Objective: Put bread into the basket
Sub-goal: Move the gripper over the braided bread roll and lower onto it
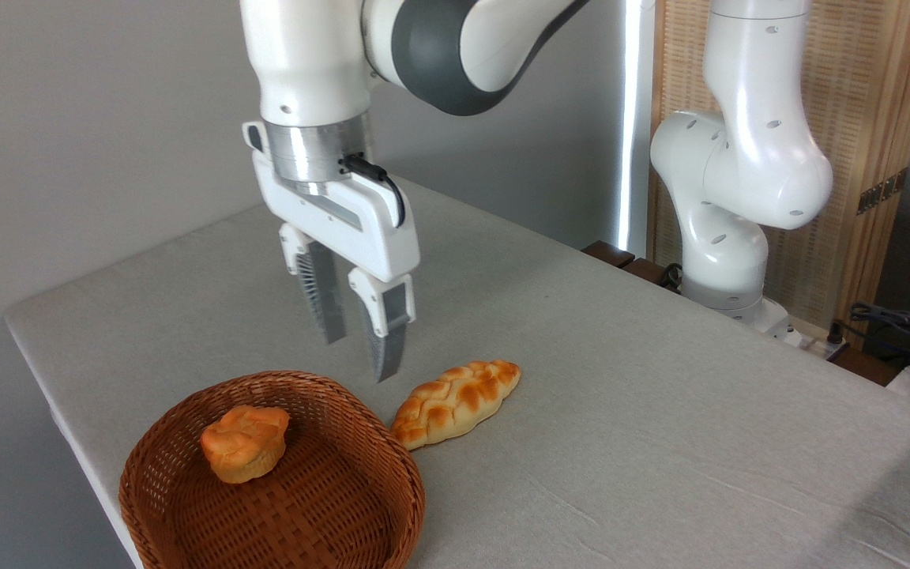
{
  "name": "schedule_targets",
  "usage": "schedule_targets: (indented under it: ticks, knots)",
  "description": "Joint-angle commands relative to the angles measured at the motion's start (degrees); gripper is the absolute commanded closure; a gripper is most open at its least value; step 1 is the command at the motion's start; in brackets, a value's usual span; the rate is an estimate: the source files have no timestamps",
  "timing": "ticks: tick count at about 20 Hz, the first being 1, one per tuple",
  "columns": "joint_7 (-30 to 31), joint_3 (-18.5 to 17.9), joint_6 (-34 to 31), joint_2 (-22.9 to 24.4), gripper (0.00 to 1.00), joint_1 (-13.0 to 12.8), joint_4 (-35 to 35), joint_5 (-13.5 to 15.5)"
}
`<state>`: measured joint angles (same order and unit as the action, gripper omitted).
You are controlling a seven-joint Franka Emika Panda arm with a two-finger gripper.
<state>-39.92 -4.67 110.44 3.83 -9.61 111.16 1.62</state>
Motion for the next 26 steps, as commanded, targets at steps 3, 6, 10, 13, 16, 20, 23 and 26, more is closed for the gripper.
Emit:
schedule_targets:
  ticks: [3,6,10,13,16,20,23,26]
  knots:
    - [-6.31,-0.69,-1.73,6.19,0.00,-0.32,9.32,0.32]
    - [-6.40,-0.69,-0.67,6.19,0.00,-0.41,12.94,-0.04]
    - [-6.49,-0.87,-0.67,5.66,0.00,-0.23,13.47,-0.04]
    - [-7.80,-2.36,-0.41,5.49,0.00,-0.23,13.82,-0.12]
    - [-8.33,-3.07,-0.32,3.29,0.00,-0.23,13.82,-0.48]
    - [-9.12,-2.89,1.17,0.57,0.00,-0.75,13.82,-0.39]
    - [-9.12,-2.63,2.84,-1.19,0.00,-2.95,13.82,-0.30]
    - [-9.12,-2.63,2.85,-1.19,0.00,-3.13,13.82,-0.30]
